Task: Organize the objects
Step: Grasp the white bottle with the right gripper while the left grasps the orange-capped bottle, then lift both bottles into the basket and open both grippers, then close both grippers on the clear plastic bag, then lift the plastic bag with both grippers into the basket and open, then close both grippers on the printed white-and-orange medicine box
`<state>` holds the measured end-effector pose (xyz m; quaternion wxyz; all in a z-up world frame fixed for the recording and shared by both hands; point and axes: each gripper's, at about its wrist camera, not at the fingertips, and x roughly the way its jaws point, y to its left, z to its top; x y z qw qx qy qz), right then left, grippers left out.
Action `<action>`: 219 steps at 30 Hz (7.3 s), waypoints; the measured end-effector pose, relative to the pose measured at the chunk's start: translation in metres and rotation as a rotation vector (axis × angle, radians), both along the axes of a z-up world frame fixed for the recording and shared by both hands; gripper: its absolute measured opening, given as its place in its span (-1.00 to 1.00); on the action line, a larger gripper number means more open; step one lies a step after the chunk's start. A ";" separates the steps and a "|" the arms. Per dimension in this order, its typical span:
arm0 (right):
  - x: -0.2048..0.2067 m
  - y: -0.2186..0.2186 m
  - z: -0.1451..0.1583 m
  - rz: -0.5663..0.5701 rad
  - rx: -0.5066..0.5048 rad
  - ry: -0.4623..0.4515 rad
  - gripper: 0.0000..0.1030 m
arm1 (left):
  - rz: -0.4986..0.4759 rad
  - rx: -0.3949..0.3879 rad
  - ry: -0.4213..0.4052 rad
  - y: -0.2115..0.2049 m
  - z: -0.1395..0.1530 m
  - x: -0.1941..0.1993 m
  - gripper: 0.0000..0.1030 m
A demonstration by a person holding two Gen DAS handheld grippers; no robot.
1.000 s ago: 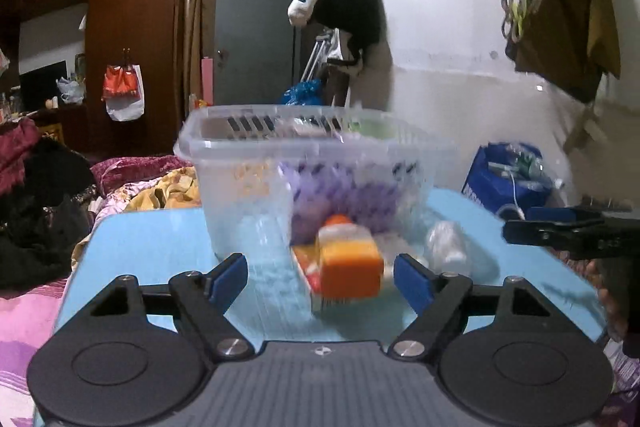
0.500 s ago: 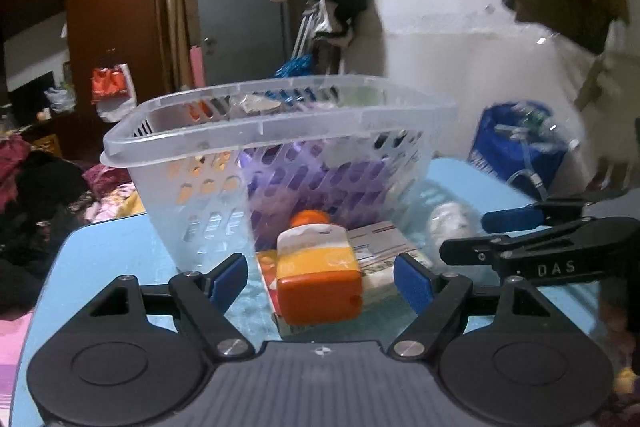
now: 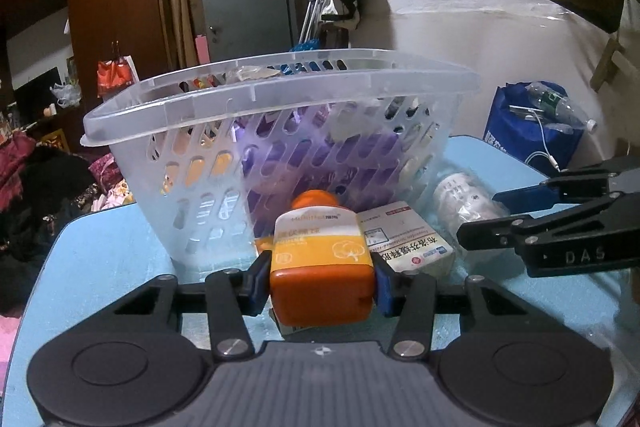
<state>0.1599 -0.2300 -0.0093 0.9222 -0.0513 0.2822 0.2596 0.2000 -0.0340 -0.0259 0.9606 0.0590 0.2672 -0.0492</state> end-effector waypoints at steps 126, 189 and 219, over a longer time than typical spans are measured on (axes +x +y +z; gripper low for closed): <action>-0.156 -0.043 -0.022 0.194 0.084 -0.242 -0.70 | -0.145 -0.073 -0.233 0.044 -0.049 -0.155 -0.46; 0.004 -0.004 0.009 0.086 0.137 0.034 1.00 | -0.002 -0.150 0.037 0.058 0.009 -0.018 0.58; 0.016 0.035 -0.011 0.258 0.006 0.039 0.23 | -0.193 -0.108 0.091 0.039 -0.020 0.012 0.24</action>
